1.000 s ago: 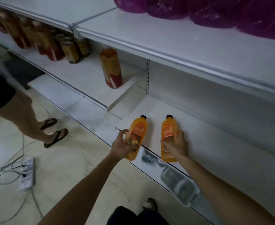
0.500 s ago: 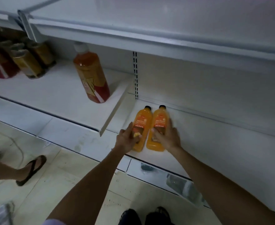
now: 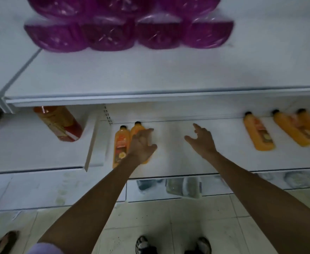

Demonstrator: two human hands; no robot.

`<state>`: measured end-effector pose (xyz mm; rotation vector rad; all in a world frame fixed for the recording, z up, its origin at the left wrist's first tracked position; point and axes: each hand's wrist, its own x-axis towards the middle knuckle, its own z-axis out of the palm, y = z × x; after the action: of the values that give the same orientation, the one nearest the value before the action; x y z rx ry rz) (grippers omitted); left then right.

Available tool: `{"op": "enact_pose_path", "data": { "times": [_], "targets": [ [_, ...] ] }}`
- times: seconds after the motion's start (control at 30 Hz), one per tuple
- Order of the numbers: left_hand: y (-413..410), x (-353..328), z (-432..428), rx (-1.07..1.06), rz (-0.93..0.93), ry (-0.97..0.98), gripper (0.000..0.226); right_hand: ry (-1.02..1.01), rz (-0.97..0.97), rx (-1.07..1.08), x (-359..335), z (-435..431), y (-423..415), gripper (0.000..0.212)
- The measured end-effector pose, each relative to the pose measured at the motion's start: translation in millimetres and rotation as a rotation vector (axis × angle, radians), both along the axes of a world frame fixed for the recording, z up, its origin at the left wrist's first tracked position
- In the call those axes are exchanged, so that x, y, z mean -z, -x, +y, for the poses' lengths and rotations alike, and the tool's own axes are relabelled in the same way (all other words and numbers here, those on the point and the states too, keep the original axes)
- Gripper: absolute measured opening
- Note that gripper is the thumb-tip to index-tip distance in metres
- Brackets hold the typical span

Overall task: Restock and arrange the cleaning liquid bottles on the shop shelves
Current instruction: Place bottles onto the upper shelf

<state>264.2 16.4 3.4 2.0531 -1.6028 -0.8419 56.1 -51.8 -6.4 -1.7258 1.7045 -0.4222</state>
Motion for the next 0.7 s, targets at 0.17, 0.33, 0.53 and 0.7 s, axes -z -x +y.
{"op": "enact_pose_path", "data": {
  "times": [0.17,0.33,0.53,0.7],
  "targets": [
    [97.5,-28.4,-20.3,0.194,0.019,0.039,0.060,0.090,0.002,0.169,-37.2,-4.1,104.5,0.070],
    [212.4,-35.5,-28.9,0.306,0.068,0.055,0.054,0.137,-0.003,0.278,-56.7,10.5,227.7,0.064],
    [373.2,-22.9,-30.5,0.441,0.187,0.039,0.047,0.071,-0.072,0.624,-60.8,45.7,410.4,0.057],
    [454.2,-8.8,-47.8,0.510,0.255,-0.033,0.043,0.043,-0.067,0.745,-48.8,60.5,490.9,0.055]
  ]
}}
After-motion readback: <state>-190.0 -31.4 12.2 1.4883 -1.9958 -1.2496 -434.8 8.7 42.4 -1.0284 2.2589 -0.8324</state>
